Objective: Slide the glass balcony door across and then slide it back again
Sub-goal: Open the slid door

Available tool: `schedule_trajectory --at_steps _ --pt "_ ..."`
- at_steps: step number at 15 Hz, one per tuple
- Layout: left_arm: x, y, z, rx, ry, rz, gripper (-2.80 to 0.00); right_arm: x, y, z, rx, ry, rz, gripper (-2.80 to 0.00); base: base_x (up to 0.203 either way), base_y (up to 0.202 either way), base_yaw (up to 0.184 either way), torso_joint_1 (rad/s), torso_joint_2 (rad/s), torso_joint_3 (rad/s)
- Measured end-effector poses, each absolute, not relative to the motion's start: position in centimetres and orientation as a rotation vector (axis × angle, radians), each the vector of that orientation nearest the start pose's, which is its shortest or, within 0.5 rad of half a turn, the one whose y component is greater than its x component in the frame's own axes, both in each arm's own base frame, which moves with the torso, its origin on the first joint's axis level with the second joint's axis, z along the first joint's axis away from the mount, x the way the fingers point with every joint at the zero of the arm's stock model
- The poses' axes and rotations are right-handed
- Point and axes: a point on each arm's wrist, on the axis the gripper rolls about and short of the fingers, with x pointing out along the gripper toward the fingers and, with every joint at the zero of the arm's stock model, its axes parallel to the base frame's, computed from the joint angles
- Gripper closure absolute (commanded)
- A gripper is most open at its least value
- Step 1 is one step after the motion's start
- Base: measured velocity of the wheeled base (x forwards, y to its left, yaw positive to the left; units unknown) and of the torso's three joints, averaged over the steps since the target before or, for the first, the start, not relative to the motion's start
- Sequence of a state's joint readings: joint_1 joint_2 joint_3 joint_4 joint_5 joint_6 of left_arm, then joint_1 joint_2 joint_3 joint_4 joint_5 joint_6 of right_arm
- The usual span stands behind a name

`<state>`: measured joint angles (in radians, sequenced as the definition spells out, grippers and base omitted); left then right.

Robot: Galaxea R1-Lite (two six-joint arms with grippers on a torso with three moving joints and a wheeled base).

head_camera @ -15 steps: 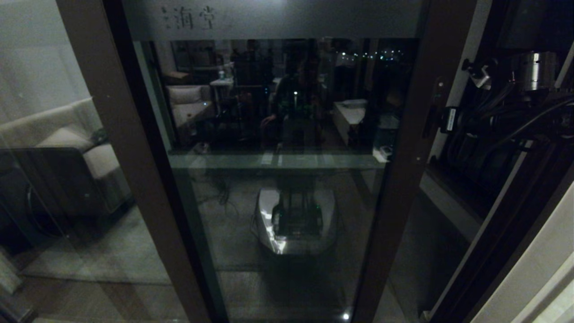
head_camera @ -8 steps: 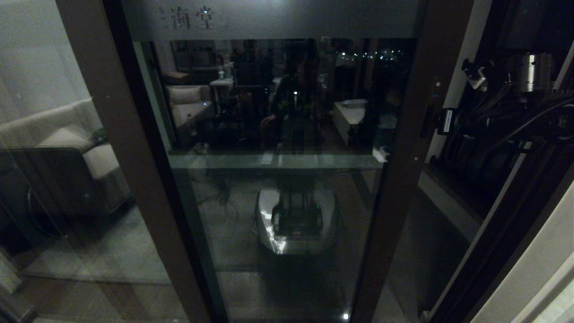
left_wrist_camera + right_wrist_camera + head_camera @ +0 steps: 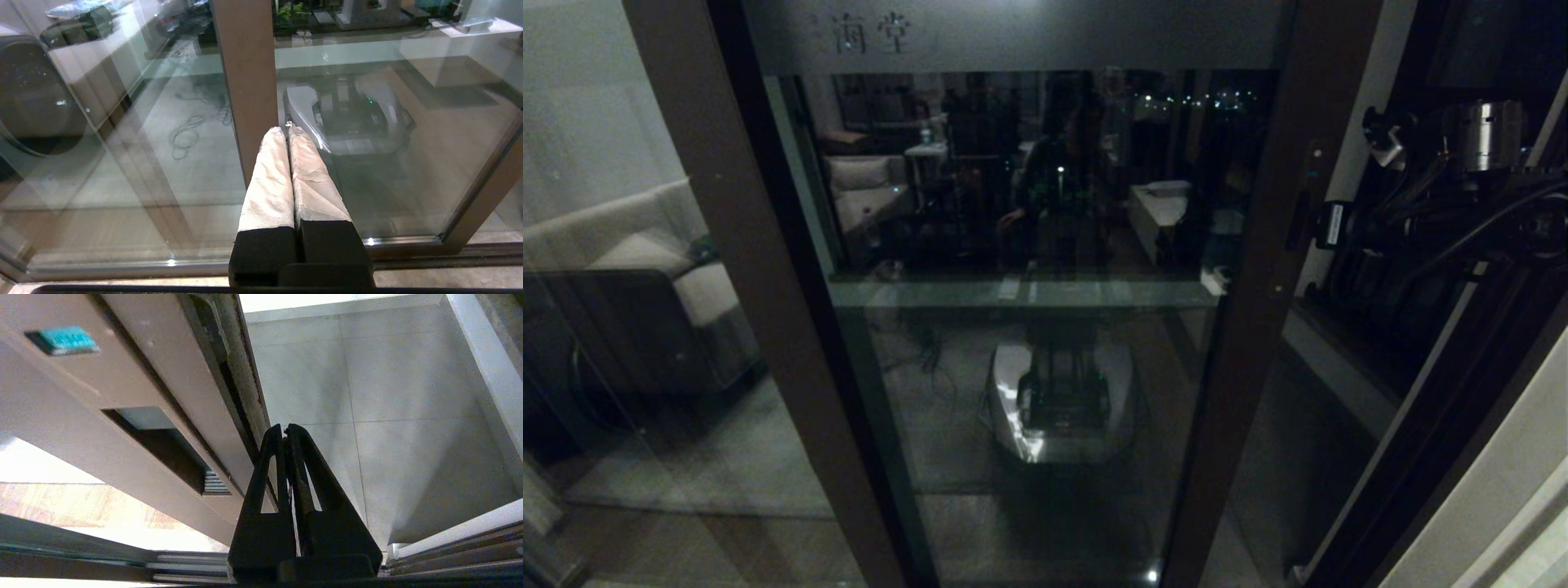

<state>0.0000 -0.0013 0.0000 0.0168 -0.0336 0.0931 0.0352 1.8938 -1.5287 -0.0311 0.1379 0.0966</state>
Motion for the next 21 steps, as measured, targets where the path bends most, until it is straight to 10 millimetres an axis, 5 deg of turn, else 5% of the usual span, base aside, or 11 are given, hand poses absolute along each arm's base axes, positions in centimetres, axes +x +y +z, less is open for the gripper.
schedule_trajectory --at_steps 21 --pt "-2.3 -0.1 7.4 0.093 0.014 -0.035 0.00 38.1 4.4 25.1 0.094 0.325 0.186 0.00 0.000 0.000 0.000 0.000 0.00 0.000"
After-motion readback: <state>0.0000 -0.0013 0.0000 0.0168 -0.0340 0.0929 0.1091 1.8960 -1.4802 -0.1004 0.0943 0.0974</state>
